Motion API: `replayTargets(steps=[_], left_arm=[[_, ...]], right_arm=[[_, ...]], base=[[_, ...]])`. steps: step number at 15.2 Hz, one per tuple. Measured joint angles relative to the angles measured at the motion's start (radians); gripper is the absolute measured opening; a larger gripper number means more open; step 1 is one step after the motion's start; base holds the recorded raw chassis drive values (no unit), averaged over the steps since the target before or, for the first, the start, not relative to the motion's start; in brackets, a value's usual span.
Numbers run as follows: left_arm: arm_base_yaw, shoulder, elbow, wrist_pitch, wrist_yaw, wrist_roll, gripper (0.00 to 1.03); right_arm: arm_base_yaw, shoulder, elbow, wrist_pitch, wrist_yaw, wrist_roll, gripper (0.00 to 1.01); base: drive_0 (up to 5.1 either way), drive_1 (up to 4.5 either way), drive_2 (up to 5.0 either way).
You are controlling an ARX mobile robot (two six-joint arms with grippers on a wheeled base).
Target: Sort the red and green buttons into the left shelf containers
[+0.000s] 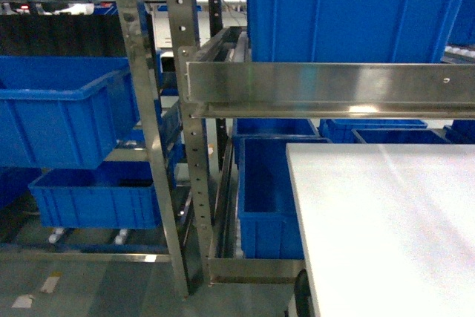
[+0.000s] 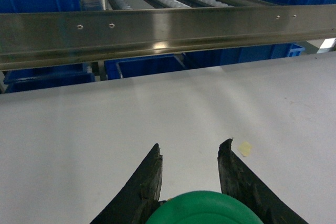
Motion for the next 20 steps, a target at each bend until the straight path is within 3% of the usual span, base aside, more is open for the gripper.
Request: replayTargets(steps=[20], left_arm=[[0.0,0.0,0.0,-0.002,-0.002,0.0,0.31]], right_arm=[[0.0,0.0,0.0,0.003,-0.002,0.0,0.29]], base=[[-4.5,3.85,0.9]])
